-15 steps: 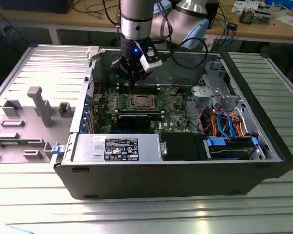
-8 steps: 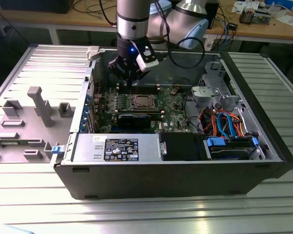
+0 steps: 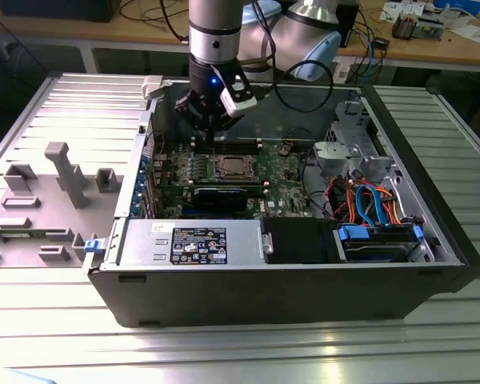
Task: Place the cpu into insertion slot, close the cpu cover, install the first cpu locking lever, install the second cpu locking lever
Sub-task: 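Install the first cpu locking lever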
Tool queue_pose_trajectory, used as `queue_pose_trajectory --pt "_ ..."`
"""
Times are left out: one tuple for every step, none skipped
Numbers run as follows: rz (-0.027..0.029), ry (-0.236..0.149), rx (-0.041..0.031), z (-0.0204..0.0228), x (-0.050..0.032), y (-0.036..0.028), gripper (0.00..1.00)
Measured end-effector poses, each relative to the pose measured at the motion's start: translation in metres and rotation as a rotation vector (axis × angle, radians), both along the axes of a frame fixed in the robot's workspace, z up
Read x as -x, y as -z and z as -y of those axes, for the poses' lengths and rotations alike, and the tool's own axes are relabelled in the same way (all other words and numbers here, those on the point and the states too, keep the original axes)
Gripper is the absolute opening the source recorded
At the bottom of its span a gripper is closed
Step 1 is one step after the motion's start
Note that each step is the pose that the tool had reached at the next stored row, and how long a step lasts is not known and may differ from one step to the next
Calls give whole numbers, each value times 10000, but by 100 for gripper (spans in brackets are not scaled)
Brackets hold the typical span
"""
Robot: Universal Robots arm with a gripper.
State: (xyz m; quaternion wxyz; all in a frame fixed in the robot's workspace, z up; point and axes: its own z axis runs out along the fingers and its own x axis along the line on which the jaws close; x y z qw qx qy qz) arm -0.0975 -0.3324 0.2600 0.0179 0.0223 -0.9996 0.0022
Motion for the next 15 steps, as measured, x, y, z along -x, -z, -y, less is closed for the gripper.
queue_pose_trajectory --pt "0 0 0 -1 5 0 11" --pt "0 0 0 -5 13 0 11" --pt "0 0 0 -7 19 0 11" --pt "0 0 0 -9 26 0 11" --pt "1 0 0 -14 40 0 11" --pt "1 -1 0 -17 49 0 11" --pt "1 1 0 -25 62 0 11" --pt "2 0 0 -31 68 0 11" --pt "2 0 1 -39 74 0 11" --pt "2 1 0 -50 80 0 11" --pt "2 1 0 -60 83 0 11" --pt "2 0 0 -70 85 0 11" --pt "2 0 0 -91 89 0 11" --pt "3 0 0 -103 93 0 11" --pt "3 0 0 -109 95 0 11"
